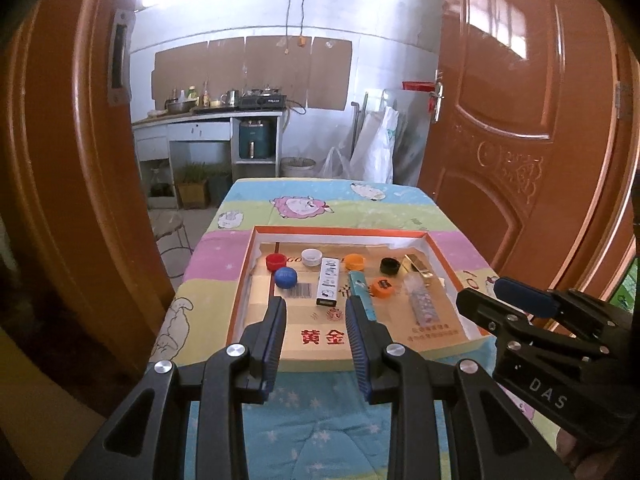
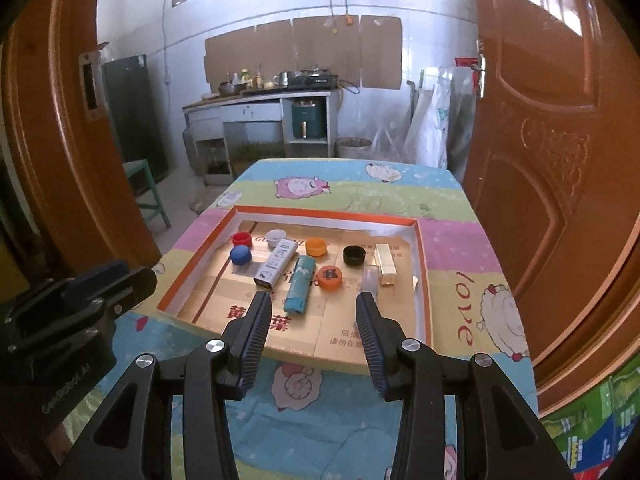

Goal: Organize rigid objects

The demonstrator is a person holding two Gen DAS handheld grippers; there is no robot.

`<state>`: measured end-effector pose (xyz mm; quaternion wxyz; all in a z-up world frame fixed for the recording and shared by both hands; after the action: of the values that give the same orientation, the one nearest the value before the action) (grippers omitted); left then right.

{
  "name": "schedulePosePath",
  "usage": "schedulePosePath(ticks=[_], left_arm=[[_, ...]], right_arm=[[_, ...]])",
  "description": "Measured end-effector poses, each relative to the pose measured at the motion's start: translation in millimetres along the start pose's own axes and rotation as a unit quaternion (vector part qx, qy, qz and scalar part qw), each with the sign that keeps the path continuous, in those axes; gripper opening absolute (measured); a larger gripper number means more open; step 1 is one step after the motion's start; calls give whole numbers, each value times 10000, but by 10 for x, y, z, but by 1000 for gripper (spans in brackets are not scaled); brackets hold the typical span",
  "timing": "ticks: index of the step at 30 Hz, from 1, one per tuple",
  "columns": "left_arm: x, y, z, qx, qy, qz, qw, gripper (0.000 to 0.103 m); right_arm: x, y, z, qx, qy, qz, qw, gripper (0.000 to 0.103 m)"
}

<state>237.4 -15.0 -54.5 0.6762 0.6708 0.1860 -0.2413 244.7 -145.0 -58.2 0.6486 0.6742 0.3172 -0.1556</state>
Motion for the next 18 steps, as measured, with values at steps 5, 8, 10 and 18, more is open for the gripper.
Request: schedulePosePath(ticks=[5,8,10,18], left_arm=[[-225,-4,23,38,-3,166,9999,31],[-345,-20,38,52,12,239,9997,31],[-428,-40,41,65,51,289,9995,31],[-743,-120,48,14,30,451,9990,31]], right_arm=[[-210,-34,-16,121,-117,73,9998,45],[-318,-60,-42,154,-200,96,9996,45],[-394,-82,-58,183,-232,120,9995,45],[-694,-207,-148,235,-424,253,9985,45]])
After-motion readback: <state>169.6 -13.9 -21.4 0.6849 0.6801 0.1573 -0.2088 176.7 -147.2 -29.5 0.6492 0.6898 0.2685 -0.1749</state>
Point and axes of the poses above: each gripper's, at about its wrist camera, not at the fingertips, and x roughly the way its jaws point, z to its right, y to its top, the point moved 10 cm from there along x, roughly the way its jaws point, and after that the axes turned 5 degrees about y, right-handed, at the moved point
